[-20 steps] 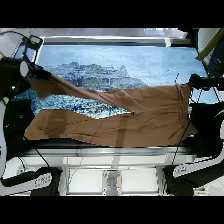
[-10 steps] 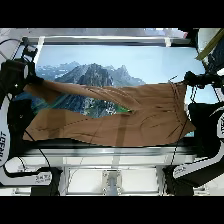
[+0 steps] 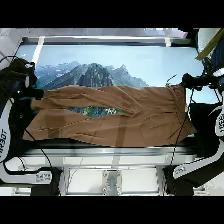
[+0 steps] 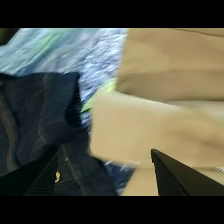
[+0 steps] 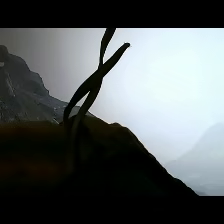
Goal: Fold the clothes and pants, and hang the long-sleeved shirts on hangers.
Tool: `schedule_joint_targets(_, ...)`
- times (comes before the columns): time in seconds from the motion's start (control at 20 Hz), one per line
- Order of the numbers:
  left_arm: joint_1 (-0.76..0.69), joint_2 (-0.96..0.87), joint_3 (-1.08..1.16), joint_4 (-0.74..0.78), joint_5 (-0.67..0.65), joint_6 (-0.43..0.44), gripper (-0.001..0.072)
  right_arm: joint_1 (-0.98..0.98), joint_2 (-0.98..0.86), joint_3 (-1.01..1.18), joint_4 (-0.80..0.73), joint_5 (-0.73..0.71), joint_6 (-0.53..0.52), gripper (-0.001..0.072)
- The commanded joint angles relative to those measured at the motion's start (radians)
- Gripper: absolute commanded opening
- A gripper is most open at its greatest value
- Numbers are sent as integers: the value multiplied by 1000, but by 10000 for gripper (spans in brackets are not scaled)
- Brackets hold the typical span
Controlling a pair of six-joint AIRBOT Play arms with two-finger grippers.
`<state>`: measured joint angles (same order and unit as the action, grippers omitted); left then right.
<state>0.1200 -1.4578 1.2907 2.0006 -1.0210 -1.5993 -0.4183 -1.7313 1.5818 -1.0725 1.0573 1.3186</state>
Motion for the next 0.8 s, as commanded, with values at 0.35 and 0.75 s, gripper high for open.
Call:
schedule_joint_targets(0.35,15,-121,180,-77,16,-196,625,16,-1,0,3,24,0,123)
schedule_joint_targets(0.75,23,-336,274,-427,10,-253,625,16,-1,0,2,26,-29,123)
